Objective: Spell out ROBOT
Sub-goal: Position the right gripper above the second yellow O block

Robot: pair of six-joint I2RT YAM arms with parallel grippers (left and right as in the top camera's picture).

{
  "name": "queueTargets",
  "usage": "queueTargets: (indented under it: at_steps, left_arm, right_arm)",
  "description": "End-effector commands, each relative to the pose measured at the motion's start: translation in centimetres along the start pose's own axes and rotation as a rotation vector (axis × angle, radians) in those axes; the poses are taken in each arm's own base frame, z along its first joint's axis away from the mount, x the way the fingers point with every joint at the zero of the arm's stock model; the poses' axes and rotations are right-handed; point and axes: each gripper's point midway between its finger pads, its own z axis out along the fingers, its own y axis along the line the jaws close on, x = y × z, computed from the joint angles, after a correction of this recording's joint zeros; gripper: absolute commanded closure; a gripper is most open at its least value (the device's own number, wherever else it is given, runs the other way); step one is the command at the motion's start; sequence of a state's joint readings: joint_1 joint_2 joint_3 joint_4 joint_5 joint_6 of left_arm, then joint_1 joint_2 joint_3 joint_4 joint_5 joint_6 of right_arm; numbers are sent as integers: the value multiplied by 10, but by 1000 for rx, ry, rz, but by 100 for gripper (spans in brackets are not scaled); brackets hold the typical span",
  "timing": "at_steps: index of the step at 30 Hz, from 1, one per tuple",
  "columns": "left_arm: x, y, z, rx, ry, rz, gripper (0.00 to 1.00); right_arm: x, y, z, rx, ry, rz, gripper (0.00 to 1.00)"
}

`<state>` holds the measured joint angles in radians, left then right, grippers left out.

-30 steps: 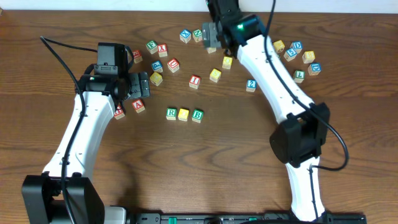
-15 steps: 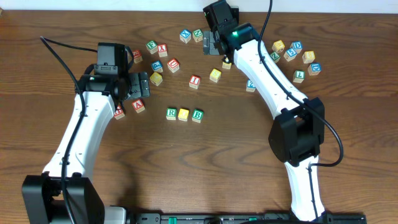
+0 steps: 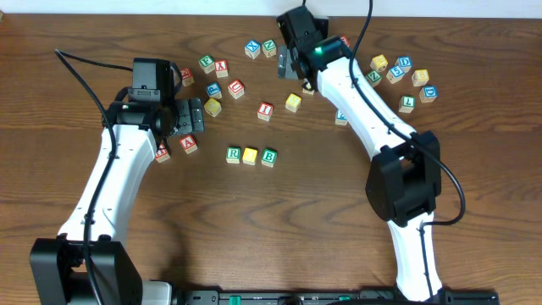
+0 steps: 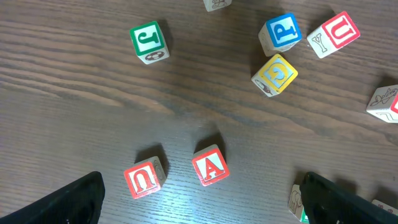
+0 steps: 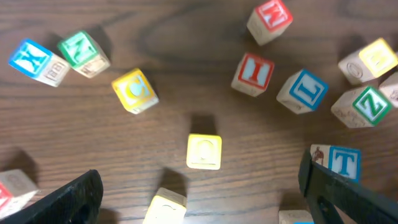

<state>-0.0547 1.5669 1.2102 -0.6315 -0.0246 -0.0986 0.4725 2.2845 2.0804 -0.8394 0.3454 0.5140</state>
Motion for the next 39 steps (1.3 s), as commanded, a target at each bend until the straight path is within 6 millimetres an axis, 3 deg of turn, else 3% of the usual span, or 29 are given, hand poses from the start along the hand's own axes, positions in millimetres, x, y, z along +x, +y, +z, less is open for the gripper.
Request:
queueTargets:
  at_steps: [1,12,28,32,39]
  left_arm:
    - [4,1,2,3,12,14,1]
    - [4,1,2,3,12,14,1]
    - [4,1,2,3,12,14,1]
    - [4,1,2,3,12,14,1]
    - [4,1,2,3,12,14,2]
  right_arm:
    - [9,-9,8,32,12,26,2]
    - [29,-12,23,46,40,12,11]
    - [31,-10,30,38,26,25,16]
    - [30,1,31,-32,36,-30,16]
    - [45,-2,52,-105,131,-15,16]
